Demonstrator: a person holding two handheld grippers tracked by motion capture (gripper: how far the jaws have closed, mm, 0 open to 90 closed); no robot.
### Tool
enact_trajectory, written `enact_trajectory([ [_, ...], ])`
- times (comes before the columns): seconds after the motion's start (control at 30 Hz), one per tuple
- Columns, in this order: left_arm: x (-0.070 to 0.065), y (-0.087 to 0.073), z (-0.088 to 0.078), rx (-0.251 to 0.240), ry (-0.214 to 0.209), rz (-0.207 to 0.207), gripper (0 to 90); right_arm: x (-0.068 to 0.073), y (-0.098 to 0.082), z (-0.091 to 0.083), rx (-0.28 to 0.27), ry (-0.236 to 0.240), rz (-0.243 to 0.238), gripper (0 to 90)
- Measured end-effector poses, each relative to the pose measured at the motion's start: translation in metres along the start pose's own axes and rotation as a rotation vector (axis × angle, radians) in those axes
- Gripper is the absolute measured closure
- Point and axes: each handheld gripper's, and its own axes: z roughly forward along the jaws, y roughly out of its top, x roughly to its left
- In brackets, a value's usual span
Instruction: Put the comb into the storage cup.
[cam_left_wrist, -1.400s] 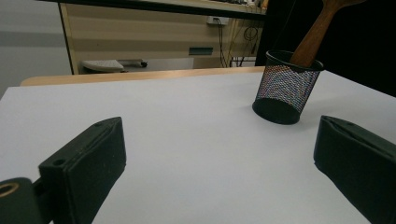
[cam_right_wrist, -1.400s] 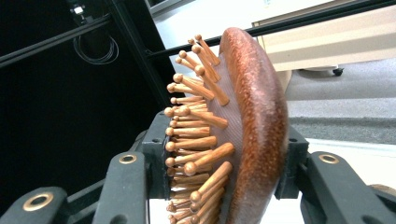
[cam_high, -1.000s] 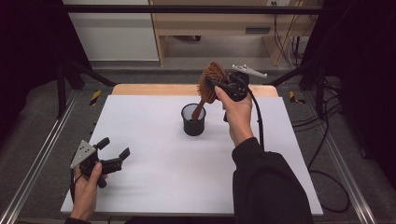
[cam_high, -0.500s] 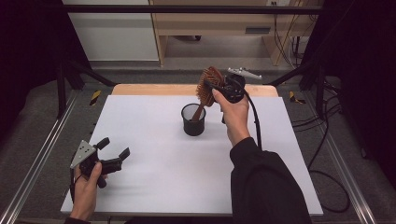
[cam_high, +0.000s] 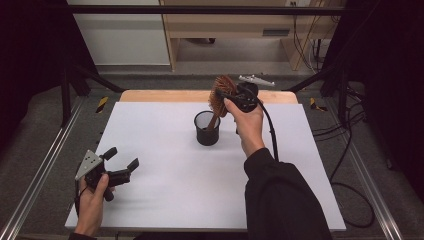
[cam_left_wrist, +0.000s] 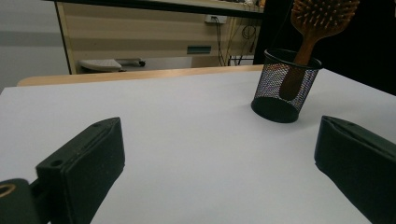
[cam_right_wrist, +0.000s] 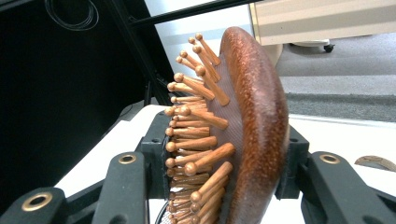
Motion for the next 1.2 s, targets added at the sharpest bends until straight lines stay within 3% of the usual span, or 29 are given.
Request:
enact_trajectory([
  [1.2, 0.000, 0.000, 0.001, 0.007, -0.001, 0.004, 2.1, 0.006, -0.013, 0.018, 0.042, 0.023, -0.014, 50.3],
])
